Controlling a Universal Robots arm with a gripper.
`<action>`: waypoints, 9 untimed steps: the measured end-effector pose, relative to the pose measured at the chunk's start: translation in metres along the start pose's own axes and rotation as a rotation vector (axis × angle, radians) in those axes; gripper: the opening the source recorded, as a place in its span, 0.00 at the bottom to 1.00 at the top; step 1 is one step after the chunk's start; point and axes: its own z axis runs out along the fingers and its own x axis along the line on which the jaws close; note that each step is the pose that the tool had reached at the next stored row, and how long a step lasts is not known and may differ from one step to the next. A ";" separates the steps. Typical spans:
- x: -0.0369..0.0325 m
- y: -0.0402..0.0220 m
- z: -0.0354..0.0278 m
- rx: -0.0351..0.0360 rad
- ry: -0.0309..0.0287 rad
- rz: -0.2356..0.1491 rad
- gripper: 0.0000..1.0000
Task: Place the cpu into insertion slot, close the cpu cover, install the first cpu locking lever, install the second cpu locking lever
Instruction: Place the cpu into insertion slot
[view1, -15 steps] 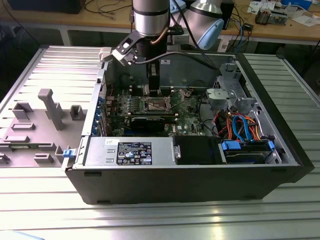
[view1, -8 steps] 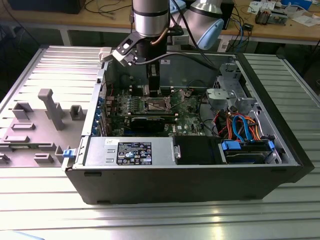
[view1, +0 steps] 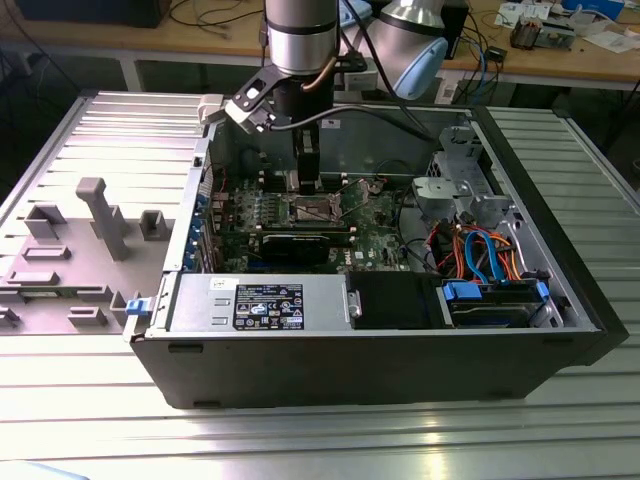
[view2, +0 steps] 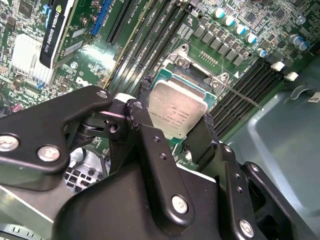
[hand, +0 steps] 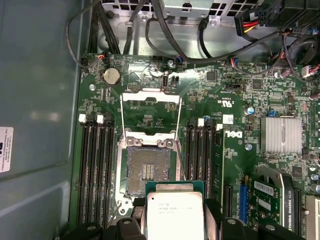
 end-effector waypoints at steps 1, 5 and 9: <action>0.0001 0.0000 0.0002 0.0000 0.0001 0.000 0.55; 0.0003 -0.0001 0.0011 -0.0001 0.0002 -0.002 0.55; 0.0006 -0.0001 0.0021 -0.0002 0.0003 -0.005 0.55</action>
